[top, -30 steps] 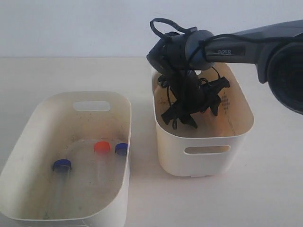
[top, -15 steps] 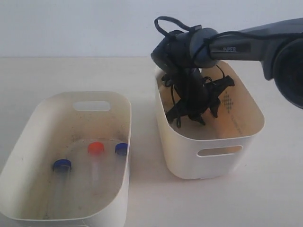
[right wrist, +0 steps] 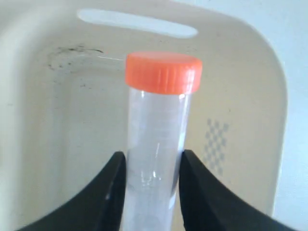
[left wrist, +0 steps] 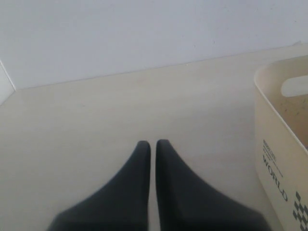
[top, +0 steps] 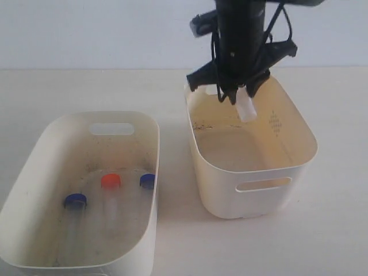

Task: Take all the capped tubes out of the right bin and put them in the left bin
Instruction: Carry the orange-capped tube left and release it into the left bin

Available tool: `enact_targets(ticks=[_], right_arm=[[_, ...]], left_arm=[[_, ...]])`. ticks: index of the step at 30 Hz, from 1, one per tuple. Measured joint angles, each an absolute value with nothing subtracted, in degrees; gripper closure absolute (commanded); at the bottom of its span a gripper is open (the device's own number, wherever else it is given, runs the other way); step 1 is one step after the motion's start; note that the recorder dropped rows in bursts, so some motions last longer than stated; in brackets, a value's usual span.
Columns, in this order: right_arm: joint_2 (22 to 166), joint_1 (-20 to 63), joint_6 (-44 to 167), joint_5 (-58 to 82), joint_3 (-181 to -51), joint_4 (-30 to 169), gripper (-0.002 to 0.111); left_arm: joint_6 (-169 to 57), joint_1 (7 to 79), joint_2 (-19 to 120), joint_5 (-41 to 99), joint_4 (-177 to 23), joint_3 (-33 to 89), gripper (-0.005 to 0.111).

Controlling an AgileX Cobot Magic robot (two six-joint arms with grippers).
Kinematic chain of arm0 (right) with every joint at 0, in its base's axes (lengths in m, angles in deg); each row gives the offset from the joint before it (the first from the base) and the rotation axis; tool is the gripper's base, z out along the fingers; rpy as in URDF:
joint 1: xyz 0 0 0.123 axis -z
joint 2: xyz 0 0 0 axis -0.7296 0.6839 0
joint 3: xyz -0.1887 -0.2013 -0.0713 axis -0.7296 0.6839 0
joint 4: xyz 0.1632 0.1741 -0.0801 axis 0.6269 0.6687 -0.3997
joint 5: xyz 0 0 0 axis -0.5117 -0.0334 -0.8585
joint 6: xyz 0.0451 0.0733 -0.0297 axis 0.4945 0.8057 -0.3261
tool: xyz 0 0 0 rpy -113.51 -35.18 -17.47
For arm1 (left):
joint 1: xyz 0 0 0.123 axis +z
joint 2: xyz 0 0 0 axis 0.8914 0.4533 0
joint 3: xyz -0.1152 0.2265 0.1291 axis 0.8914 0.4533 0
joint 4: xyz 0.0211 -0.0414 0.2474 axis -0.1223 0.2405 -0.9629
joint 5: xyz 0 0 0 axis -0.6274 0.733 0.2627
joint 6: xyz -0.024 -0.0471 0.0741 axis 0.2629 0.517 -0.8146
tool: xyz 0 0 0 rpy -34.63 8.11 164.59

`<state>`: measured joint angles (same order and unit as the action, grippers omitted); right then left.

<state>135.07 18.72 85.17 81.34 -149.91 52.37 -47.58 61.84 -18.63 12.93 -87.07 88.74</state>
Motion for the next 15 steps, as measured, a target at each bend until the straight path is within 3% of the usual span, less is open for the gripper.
enact_targets(ticks=[10, 15], right_arm=[[114.24, 18.72, 70.92, 75.91, -146.40, 81.01, 0.108], [109.03, 9.87, 68.40, 61.46, -133.88, 91.33, 0.108]], left_arm=[[-47.58, 61.84, -18.63, 12.93, -87.07, 88.74, 0.102], [-47.58, 61.84, -18.63, 12.93, -87.07, 88.74, 0.102]])
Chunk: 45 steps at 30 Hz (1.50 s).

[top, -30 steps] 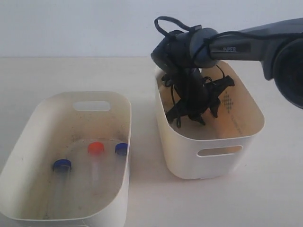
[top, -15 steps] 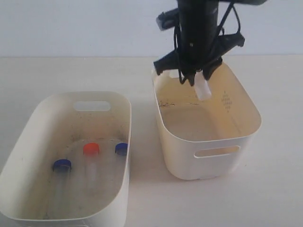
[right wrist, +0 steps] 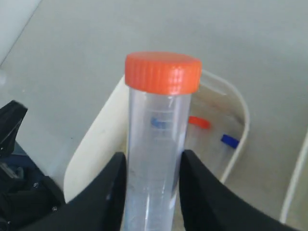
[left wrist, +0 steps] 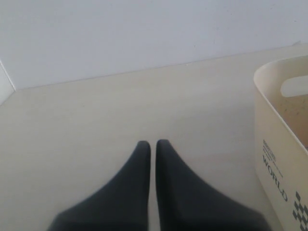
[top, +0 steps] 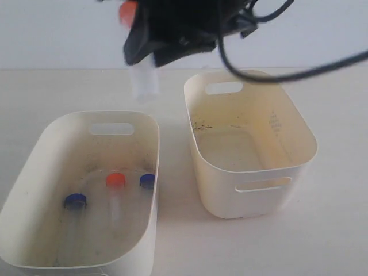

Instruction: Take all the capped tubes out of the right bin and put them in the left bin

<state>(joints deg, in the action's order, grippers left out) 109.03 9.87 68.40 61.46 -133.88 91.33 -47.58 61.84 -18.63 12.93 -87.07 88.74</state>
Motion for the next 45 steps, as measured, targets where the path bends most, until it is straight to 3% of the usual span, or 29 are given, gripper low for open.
enact_targets(ticks=[5, 11, 13, 15, 19, 21, 25, 35, 45], right_arm=[[109.33, -1.17, 68.40, 42.06, -121.32, 92.47, 0.107], [114.36, -2.23, 68.28, 37.83, -119.66, 92.68, 0.058], [115.95, -2.23, 67.68, 37.45, -119.66, 92.68, 0.046], [117.38, -2.23, 67.15, 37.21, -119.66, 92.68, 0.040], [119.19, -2.23, 66.18, 37.02, -119.66, 92.68, 0.050], [119.43, -2.23, 65.90, 37.02, -119.54, 92.58, 0.065], [118.29, -2.23, 65.77, 38.33, -119.54, 91.99, 0.108], [104.51, -2.23, 65.65, 48.26, -119.54, 87.53, 0.107], [99.34, -2.23, 65.65, 49.08, -119.54, 87.09, 0.107]], left_arm=[[-47.58, 61.84, -18.63, 12.93, -87.07, 88.74, 0.102], [-47.58, 61.84, -18.63, 12.93, -87.07, 88.74, 0.102], [-47.58, 61.84, -18.63, 12.93, -87.07, 88.74, 0.102], [-47.58, 61.84, -18.63, 12.93, -87.07, 88.74, 0.102], [-47.58, 61.84, -18.63, 12.93, -87.07, 88.74, 0.102], [-47.58, 61.84, -18.63, 12.93, -87.07, 88.74, 0.102], [-47.58, 61.84, -18.63, 12.93, -87.07, 88.74, 0.102], [-47.58, 61.84, -18.63, 12.93, -87.07, 88.74, 0.102], [-47.58, 61.84, -18.63, 12.93, -87.07, 88.74, 0.102]])
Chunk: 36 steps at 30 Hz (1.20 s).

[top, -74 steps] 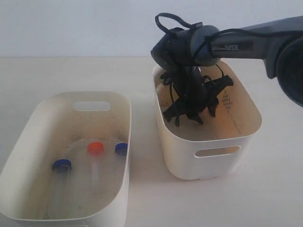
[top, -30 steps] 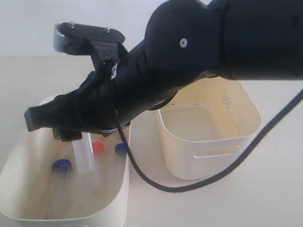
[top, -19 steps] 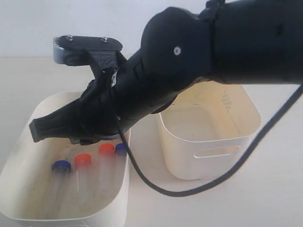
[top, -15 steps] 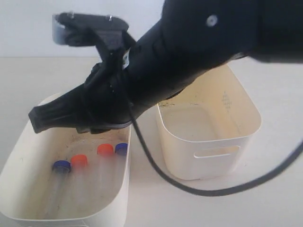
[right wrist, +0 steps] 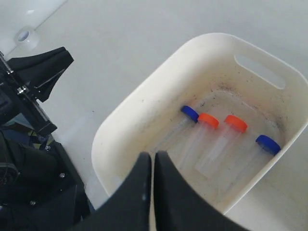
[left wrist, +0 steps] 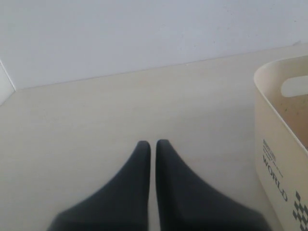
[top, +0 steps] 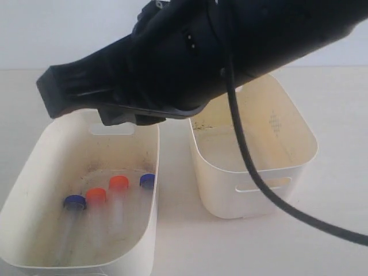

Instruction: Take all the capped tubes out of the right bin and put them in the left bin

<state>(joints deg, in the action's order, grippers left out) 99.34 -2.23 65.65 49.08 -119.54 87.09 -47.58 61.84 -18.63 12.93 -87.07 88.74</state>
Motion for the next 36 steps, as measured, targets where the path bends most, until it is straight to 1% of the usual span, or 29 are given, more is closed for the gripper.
enact_targets(ticks=[5, 11, 15, 19, 23, 25, 28, 31, 34, 36], right_arm=[[99.13, -2.23, 65.18, 49.81, -119.54, 85.59, 0.107], [95.50, -1.71, 64.48, 52.73, -118.70, 76.48, 0.107], [86.04, 3.89, 64.66, 47.44, -113.78, 75.35, 0.107], [75.04, 14.63, 65.74, 37.27, -103.02, 78.93, 0.107], [63.51, 24.94, 65.95, 30.69, -86.45, 82.93, 0.107], [57.64, 28.69, 66.12, 27.26, -78.26, 83.83, 0.107], [46.66, 32.95, 66.39, 18.92, -65.52, 84.23, 0.107], [38.54, 35.64, 67.51, 10.85, -56.43, 84.55, 0.107], [31.63, 37.78, 68.56, 8.92, -51.56, 84.96, 0.107], [27.44, 39.30, 68.72, 10.58, -51.21, 84.96, 0.107]], left_arm=[[-47.58, 61.84, -18.63, 12.93, -87.07, 88.74, 0.102], [-47.58, 61.84, -18.63, 12.93, -87.07, 88.74, 0.102], [-47.58, 61.84, -18.63, 12.93, -87.07, 88.74, 0.102], [-47.58, 61.84, -18.63, 12.93, -87.07, 88.74, 0.102], [-47.58, 61.84, -18.63, 12.93, -87.07, 88.74, 0.102], [-47.58, 61.84, -18.63, 12.93, -87.07, 88.74, 0.102], [-47.58, 61.84, -18.63, 12.93, -87.07, 88.74, 0.102], [-47.58, 61.84, -18.63, 12.93, -87.07, 88.74, 0.102], [-47.58, 61.84, -18.63, 12.93, -87.07, 88.74, 0.102], [-47.58, 61.84, -18.63, 12.93, -87.07, 88.74, 0.102]])
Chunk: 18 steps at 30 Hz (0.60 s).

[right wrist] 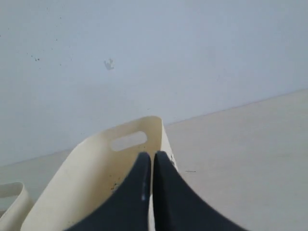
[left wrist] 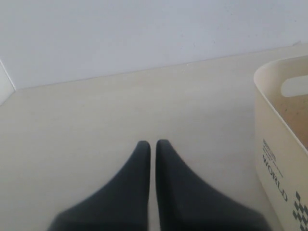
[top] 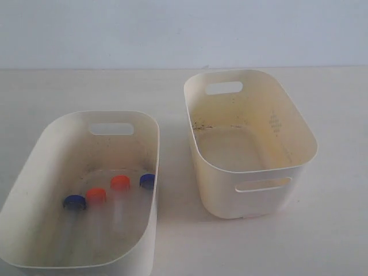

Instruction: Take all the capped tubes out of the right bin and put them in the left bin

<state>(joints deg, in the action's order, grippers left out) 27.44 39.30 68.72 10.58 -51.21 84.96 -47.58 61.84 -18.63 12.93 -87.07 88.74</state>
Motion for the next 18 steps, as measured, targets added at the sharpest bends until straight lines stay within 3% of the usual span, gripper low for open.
enact_targets(ticks=[7, 18], right_arm=[[22.68, 44.16, 68.60, 16.80, -51.09, 84.96, 0.107], [22.59, 44.76, 67.90, 21.78, -50.79, 84.57, 0.107]], left_arm=[[-47.58, 61.84, -18.63, 12.93, -87.07, 88.74, 0.102], [-47.58, 61.84, -18.63, 12.93, -87.07, 88.74, 0.102]])
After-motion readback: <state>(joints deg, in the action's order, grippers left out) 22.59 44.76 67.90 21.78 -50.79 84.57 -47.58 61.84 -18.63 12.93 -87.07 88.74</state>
